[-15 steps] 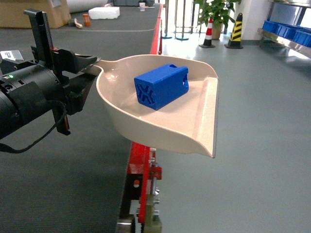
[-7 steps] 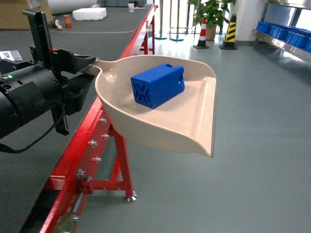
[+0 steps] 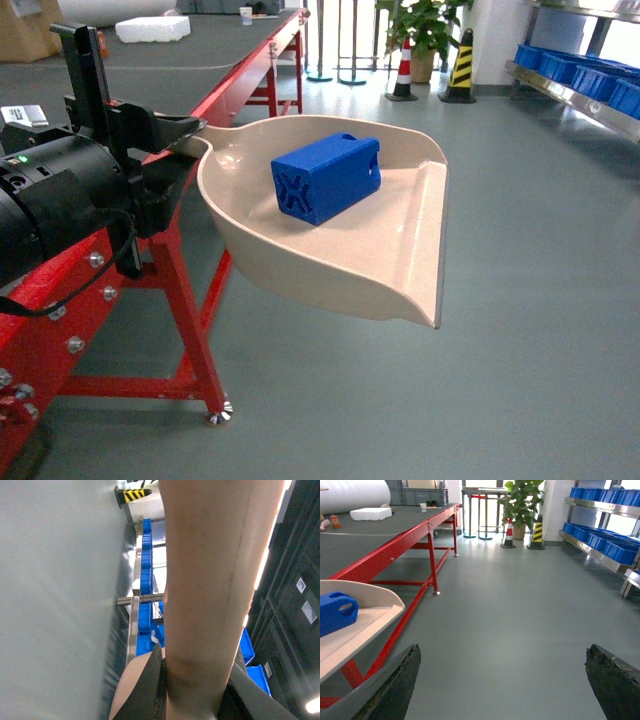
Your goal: Place part in tray to right shelf
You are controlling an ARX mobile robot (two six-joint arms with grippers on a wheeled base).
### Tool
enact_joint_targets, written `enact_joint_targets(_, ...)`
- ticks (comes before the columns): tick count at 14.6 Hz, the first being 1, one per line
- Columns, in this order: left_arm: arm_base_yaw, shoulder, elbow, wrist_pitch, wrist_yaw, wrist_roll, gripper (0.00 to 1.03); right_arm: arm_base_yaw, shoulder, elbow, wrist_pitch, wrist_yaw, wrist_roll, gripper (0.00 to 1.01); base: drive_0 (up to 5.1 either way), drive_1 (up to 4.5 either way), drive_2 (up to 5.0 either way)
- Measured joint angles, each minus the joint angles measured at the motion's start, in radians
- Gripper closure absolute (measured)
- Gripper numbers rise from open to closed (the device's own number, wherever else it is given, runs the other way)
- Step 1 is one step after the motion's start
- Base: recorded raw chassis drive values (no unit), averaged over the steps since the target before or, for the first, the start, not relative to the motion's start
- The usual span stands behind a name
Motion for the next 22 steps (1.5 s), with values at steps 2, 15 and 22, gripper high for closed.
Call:
enact_joint_targets(2,0.000,0.000,0.000,-0.001,-0.003,0.001,0.86,-0.002,0.003,0.000,-0.007,0.002,0.000,0.03,5.0,-2.42,-2.4)
enact_joint_targets(15,-0.004,0.000,-0.001,0.003,0.000,0.002,0.86,-0.006,0.000,0.000,0.001,0.003,0.000,0.03,4.9,-1.66,-3.2)
enact_joint_targets(22,-0.006,0.000,-0.001,0.003,0.003,0.002,0.86,-0.006,0.000,0.000,-0.002,0.004,0.000,0.03,1.2,3.94,-4.2)
